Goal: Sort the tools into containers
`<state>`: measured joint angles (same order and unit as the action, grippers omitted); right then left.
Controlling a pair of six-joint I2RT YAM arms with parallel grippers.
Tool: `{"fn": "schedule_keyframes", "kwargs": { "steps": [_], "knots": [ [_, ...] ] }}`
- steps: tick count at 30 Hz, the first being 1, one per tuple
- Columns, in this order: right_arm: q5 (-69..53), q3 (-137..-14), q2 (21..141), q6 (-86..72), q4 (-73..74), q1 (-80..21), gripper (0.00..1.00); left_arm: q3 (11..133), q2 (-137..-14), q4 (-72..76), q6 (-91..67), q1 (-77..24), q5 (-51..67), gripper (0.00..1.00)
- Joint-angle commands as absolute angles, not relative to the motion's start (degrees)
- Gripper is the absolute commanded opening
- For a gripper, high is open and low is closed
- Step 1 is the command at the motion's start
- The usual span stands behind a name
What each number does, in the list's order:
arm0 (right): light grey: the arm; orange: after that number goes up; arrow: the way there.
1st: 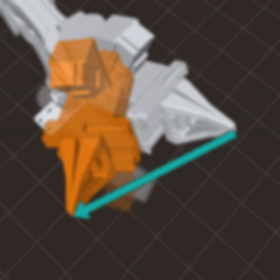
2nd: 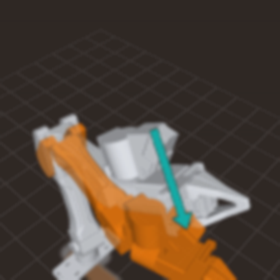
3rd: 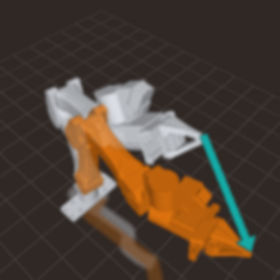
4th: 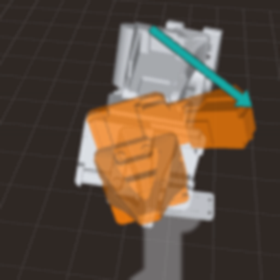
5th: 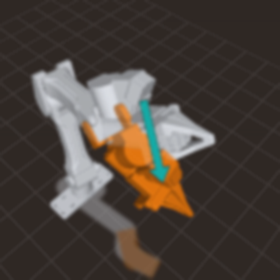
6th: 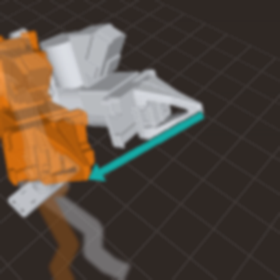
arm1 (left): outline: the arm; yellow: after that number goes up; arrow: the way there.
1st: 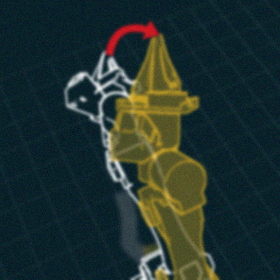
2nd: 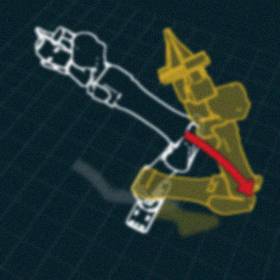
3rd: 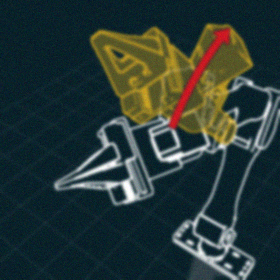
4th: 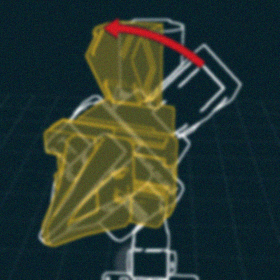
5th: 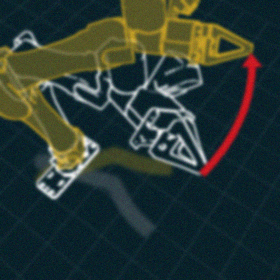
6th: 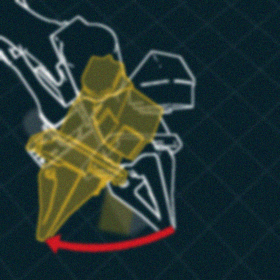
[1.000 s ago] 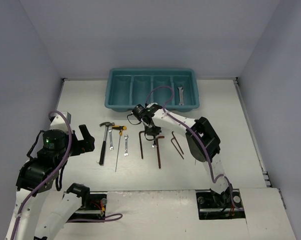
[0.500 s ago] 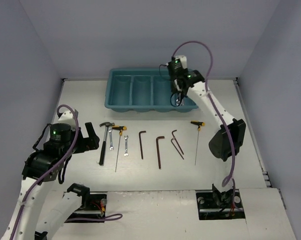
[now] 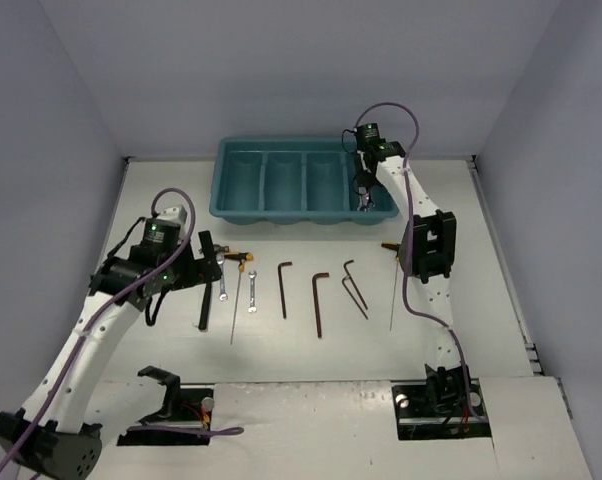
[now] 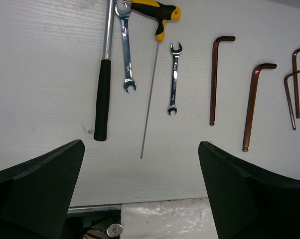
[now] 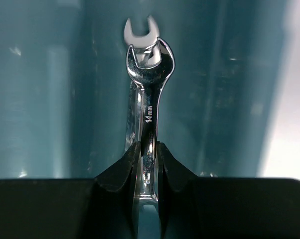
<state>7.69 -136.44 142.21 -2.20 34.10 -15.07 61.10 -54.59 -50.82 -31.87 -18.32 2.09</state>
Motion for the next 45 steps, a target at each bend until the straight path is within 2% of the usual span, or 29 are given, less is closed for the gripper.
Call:
{"fn": "schedule_keyframes", "kwargs": {
  "steps": [1,6,11,13,16,25,28,33,40,45],
  "knots": [
    [3.19,-140.98,142.12,1.38,29.68,-14.47,0.00,61.82,-60.59,-45.38,-36.95,-22.33,-0.59,0.97],
    [0.52,-140.88,144.44,0.39,28.62,-13.06,0.03,62.00,-67.45,-40.86,-39.71,-27.95,-4.65,0.97],
    [0.44,-141.33,143.15,0.59,28.06,-12.86,0.37,62.63,-74.28,-38.27,-39.93,-30.43,-7.26,0.97],
    [0.65,-140.83,141.14,0.54,28.04,-12.62,0.46,62.22,-76.49,-36.75,-39.62,-30.41,-7.02,0.97],
    [0.78,-138.59,137.11,0.52,28.04,-12.04,0.53,62.40,-79.07,-35.72,-39.09,-30.50,-6.31,0.95],
    [0.53,-119.27,114.65,-3.43,27.95,-13.18,0.53,61.94,-84.55,-30.40,-37.97,-30.67,-4.75,0.76],
    [0.62,-106.85,105.82,-4.45,27.51,-14.49,0.53,62.31,-87.83,-28.84,-37.88,-31.19,-4.66,0.65],
    [0.44,-94.01,92.99,-5.69,25.86,-17.20,0.53,62.37,-91.65,-26.39,-38.56,-32.20,-4.66,0.43],
    [-2.16,-79.82,81.69,-8.33,24.09,-18.89,0.53,62.58,-96.72,-25.66,-39.62,-33.22,-5.00,0.40],
    [-2.81,-73.50,76.76,-9.75,23.82,-19.38,0.53,61.28,-98.43,-25.66,-40.90,-33.40,-5.75,0.32]
  ]
}}
